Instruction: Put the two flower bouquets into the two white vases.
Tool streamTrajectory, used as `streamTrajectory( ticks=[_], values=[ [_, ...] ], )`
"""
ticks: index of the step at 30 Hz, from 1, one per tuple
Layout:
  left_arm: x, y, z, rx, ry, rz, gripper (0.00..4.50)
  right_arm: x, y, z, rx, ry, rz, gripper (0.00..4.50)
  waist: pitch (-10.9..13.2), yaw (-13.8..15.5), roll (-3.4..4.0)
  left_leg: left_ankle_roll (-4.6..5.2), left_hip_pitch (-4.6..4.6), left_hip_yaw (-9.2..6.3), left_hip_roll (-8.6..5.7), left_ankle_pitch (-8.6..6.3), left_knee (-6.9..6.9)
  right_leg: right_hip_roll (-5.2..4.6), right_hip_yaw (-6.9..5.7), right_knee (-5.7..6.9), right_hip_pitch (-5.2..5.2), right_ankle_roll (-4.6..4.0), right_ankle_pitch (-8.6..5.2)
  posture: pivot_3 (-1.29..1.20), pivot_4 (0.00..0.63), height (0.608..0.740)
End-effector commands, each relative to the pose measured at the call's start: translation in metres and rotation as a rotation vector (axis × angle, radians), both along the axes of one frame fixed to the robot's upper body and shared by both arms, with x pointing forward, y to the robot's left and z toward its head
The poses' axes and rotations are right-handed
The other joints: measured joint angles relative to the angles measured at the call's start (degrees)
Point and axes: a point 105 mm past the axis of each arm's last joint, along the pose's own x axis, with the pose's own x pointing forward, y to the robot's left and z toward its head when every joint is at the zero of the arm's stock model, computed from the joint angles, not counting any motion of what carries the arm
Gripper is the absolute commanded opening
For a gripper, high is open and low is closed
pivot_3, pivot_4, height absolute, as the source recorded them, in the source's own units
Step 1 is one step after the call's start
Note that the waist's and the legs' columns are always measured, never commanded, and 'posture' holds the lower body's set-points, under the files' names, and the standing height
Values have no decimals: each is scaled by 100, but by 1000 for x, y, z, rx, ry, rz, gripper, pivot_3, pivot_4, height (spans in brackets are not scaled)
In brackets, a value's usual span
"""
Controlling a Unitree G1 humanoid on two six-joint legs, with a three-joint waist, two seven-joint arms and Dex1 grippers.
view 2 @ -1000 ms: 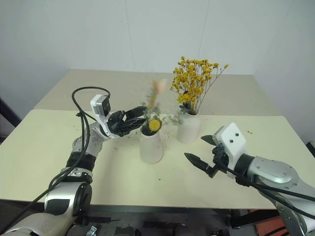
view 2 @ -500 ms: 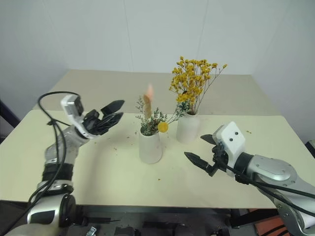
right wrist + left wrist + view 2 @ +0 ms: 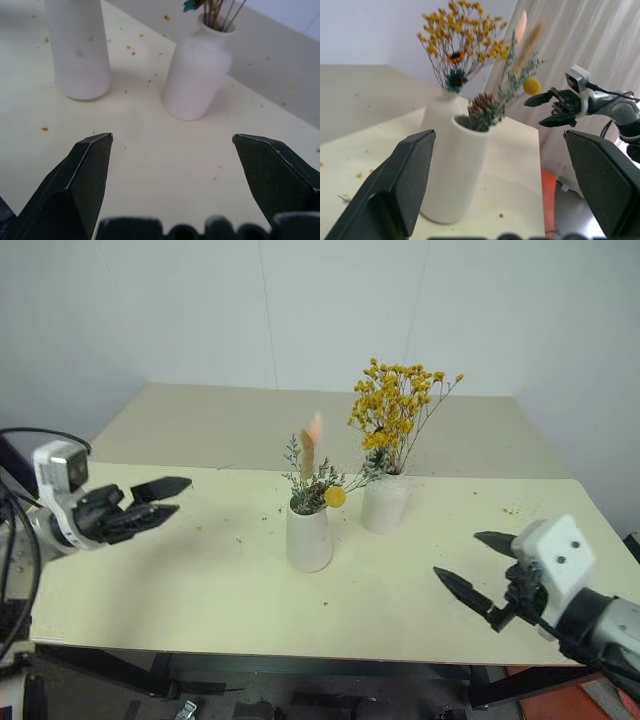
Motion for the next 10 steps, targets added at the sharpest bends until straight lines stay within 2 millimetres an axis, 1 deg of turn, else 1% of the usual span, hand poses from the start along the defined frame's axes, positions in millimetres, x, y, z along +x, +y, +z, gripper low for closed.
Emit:
streamTrajectory(
  ticks=[1,7,10],
  values=[
    [-5,2,6,9,4,-49,4487,-8,-5,18,-12,-67,7,4500,0,-27,0,0,11,1,2,-1,-6,0,0,-4,9,-3,-3,0,150,740],
    [6,-8,8,-20,-9,-50,4487,-5,-3,16,-36,-41,32,4500,0,-19,0,-1,20,1,1,-1,-13,-1,1,-7,18,-4,-5,0,150,740],
    [5,-14,7,-19,-14,-67,4487,-8,-3,20,-19,-49,37,4500,0,-15,-1,0,19,1,0,-1,-13,-2,1,-10,20,-4,-5,0,150,740]
  ],
)
